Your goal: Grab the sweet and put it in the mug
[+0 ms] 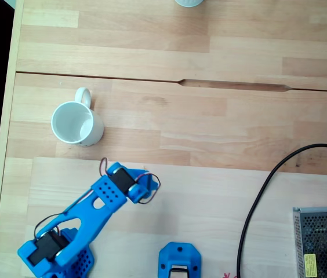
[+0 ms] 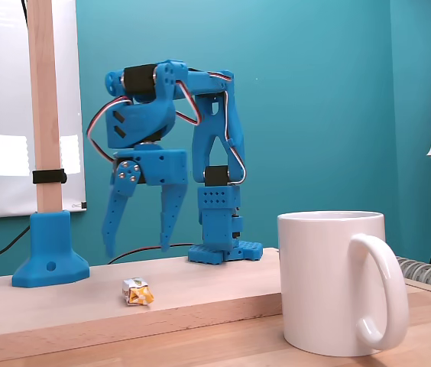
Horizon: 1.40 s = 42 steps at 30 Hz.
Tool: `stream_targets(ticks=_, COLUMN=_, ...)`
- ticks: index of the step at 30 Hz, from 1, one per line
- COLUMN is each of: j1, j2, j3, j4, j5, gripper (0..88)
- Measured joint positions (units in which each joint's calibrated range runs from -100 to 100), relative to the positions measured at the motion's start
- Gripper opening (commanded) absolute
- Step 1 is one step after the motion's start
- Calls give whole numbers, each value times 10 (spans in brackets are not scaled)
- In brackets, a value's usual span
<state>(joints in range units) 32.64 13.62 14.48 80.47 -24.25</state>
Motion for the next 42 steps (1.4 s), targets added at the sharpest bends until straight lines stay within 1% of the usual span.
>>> stream_targets(ticks=6, j1=11, j2=41, j3=-1, j4=0, j5=0, gripper=257)
stream_targets(ticks=30, j1=10, j2=144, j3=-101, j4=0, j5=0, gripper=257)
stream_targets(ticks=42, j1=10, j2=177, j3=-108, j4=0, j5=0, gripper=257)
